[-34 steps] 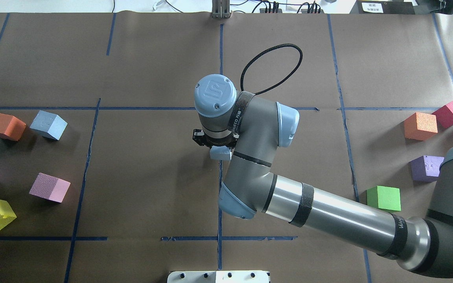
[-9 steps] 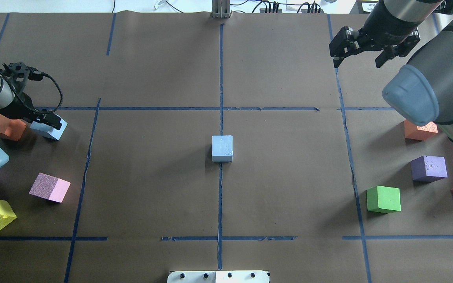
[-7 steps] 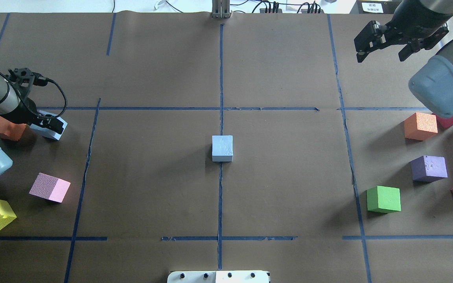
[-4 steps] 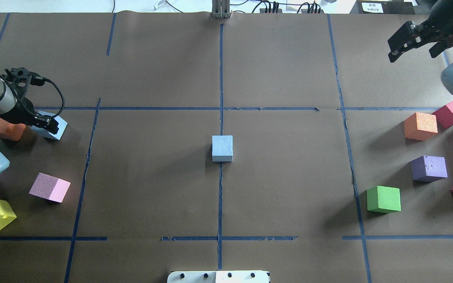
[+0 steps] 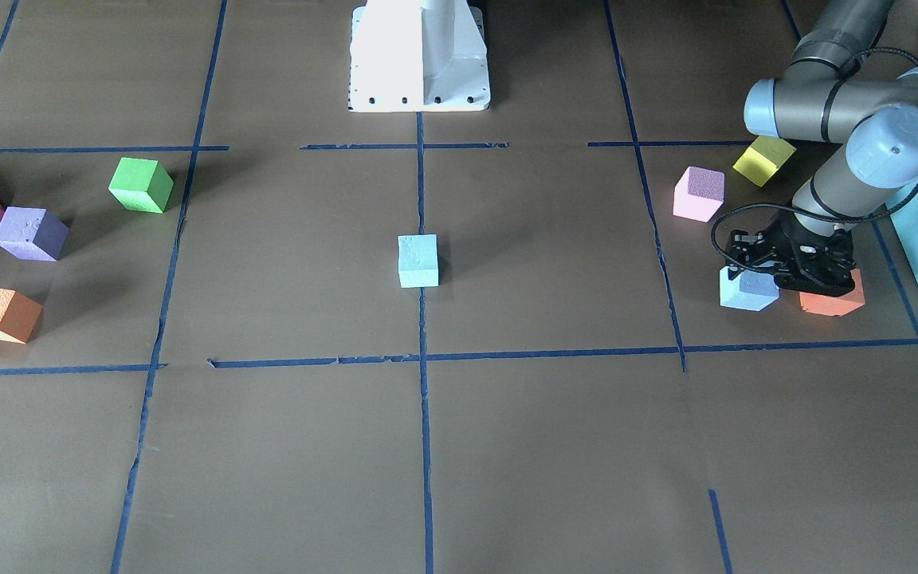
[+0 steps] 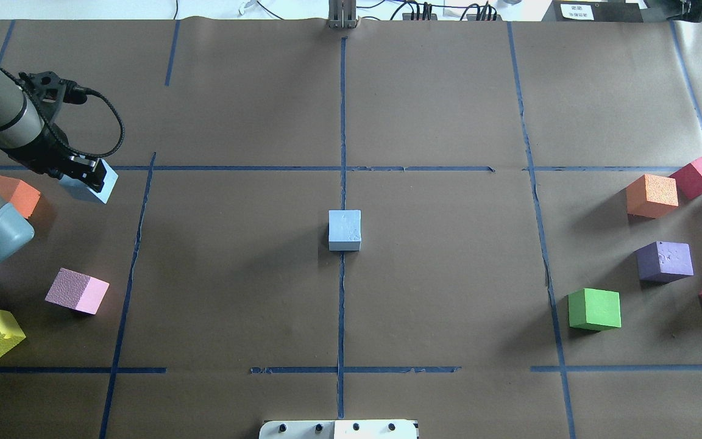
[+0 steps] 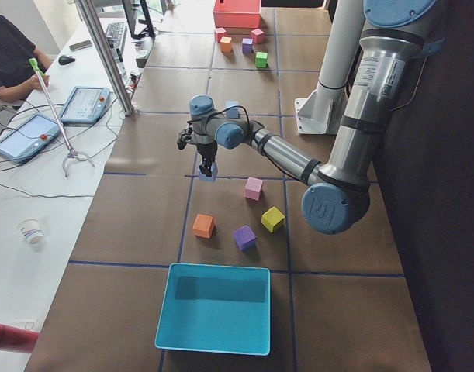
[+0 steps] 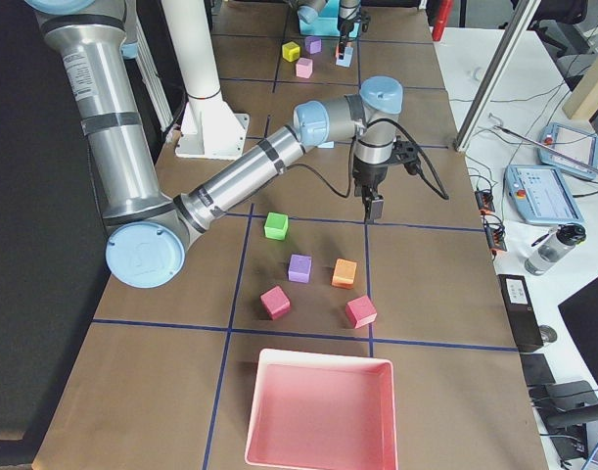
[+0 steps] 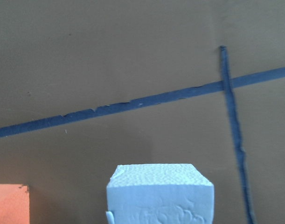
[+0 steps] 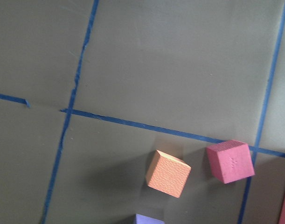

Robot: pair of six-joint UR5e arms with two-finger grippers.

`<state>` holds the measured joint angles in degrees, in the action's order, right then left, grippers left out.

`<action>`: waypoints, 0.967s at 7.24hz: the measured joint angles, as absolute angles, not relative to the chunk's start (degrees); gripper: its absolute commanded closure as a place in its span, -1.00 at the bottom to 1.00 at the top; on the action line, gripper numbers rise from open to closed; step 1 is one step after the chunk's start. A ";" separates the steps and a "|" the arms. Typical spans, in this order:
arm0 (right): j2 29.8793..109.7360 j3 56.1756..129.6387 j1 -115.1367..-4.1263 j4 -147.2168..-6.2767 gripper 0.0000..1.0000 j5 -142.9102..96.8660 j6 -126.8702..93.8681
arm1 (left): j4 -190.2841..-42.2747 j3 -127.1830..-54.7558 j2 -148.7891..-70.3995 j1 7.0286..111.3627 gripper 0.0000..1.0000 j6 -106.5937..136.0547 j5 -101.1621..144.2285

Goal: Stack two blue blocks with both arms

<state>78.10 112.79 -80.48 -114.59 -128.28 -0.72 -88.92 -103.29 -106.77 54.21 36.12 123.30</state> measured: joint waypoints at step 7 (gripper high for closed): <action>90.84 103.97 -89.12 -101.13 -0.99 -132.74 8.53 | -73.57 -96.87 -135.39 41.65 0.99 58.17 120.01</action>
<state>90.84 103.97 -89.12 -101.13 -132.74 8.53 -73.57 -96.87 -135.39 41.65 58.17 120.01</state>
